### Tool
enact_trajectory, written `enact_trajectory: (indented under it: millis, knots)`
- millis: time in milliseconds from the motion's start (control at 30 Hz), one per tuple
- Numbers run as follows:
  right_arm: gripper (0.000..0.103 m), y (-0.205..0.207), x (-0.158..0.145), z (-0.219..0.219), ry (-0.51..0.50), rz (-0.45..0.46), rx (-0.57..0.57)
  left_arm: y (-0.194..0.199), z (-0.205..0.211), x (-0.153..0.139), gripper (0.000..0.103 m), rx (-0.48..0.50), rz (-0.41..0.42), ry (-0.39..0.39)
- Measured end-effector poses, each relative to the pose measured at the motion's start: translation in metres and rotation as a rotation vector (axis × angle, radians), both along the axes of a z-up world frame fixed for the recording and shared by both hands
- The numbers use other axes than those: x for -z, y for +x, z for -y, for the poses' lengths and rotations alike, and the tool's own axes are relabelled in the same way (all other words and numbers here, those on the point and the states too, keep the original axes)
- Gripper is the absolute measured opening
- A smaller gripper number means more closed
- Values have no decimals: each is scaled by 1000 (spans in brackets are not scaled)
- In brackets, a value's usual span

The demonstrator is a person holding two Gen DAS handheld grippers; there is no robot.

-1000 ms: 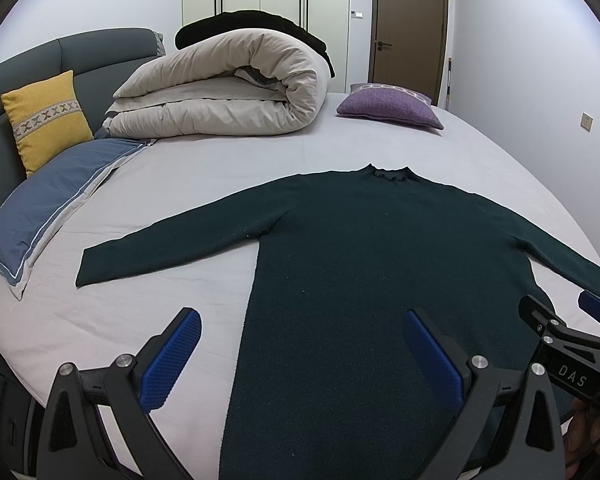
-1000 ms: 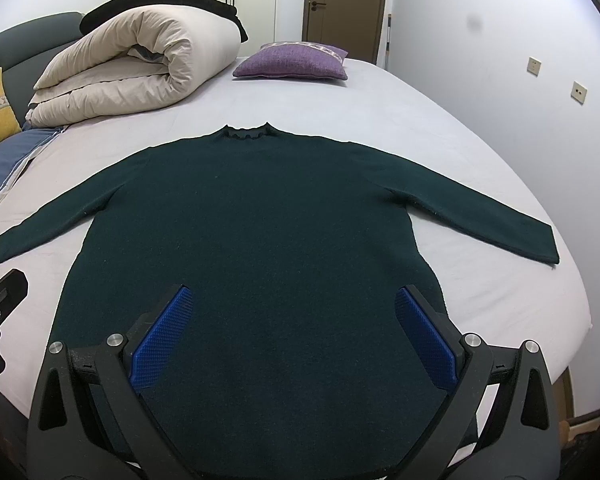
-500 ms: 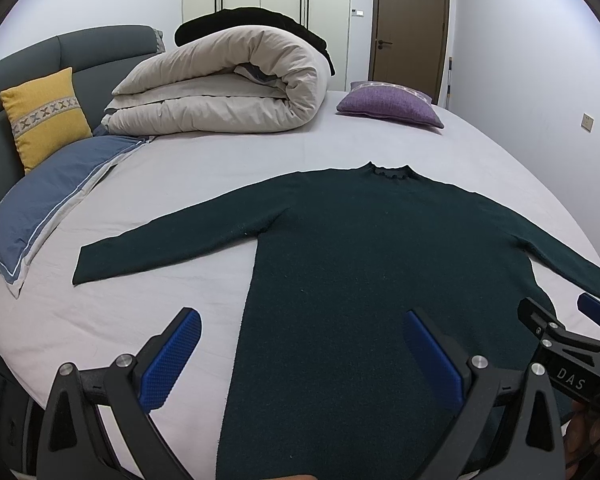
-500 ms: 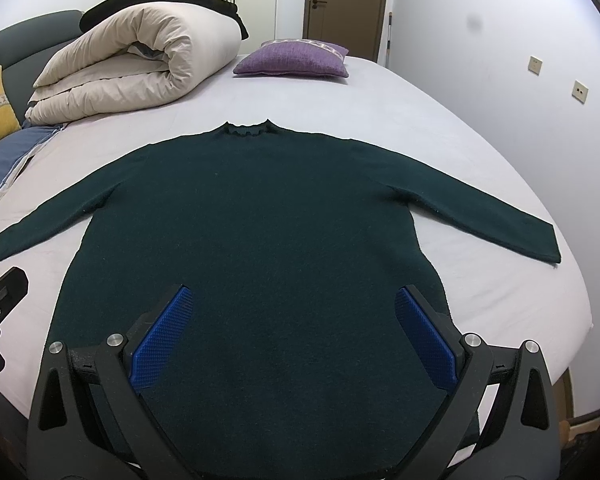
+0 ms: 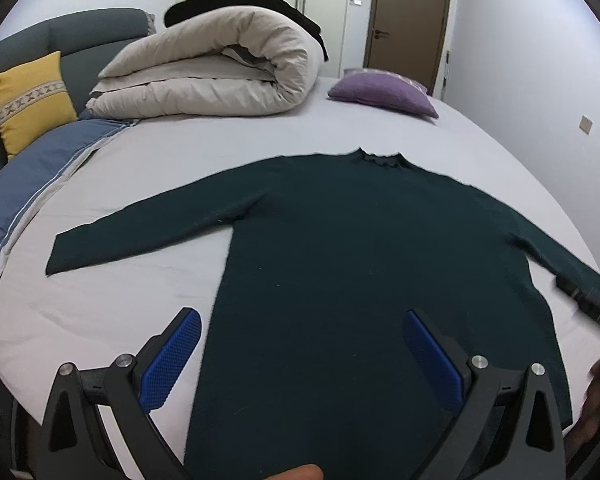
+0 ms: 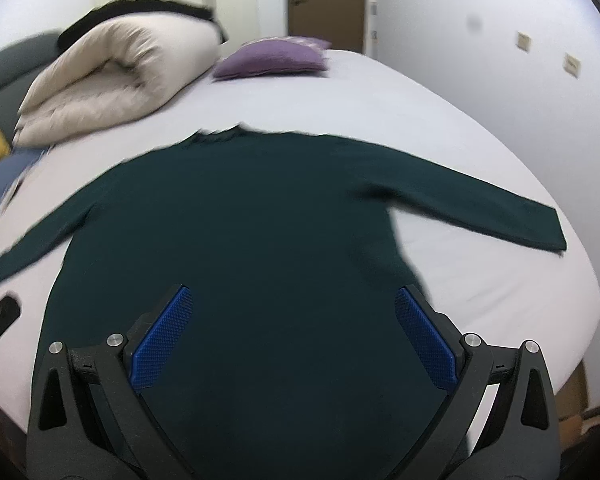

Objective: Fold small clothes
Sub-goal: 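Grasp a sweater sleeve cuff with the right gripper and lift it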

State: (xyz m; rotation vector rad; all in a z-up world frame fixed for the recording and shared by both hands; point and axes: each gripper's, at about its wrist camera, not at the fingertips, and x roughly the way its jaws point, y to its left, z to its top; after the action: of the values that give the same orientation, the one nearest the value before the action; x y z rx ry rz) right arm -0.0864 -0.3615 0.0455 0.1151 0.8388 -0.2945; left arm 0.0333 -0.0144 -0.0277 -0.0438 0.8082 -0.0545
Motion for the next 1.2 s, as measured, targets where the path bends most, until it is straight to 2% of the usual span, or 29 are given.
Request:
enact_trajectory:
  millis: [100,200,333,400,500,600,633,667,700,767,833,867,933,1000,1133,1200]
  knots:
    - [103,-1,6,73,112,25,118,12,6,9,103,12,-22,3]
    - [103,-17,20,173,281,89,304,28,13,18,103,16,-56,6]
    - [100,-50,58,294,523,159,584,51,18,29,103,46,-111,-78]
    - [100,-67,72,335,589,204,696,58,22,29,103,47,-91,-98]
    - [95,-77,82,378,657,302,742,70,28,29,103,41,-58,-105]
    - [87,-70,83,405,661,361,744,86,35,34,103,49,-103,-107]
    - [79,-65,87,411,674,371,742,90,37,36,103,55,-124,-115]
    - [65,-62,90,418,688,375,745,94,37,37,103,66,-142,-132]
    - [56,-57,92,425,686,368,751,98,38,39,103,78,-155,-155]
    - [24,-44,94,433,669,329,723,104,39,41,103,107,-162,-200]
    - [14,-32,90,432,641,288,694,111,38,43,103,120,-167,-249]
    - [9,-26,84,428,623,291,669,116,36,44,103,123,-172,-282]
    - [9,-12,67,413,586,307,619,123,31,46,101,123,-180,-342]
    - [9,20,39,406,564,318,535,128,25,44,99,124,-171,-389]
    - [9,105,-5,321,508,290,253,136,7,41,97,103,-153,-466]
    - [9,149,-13,257,521,262,100,139,-2,43,94,92,-155,-499]
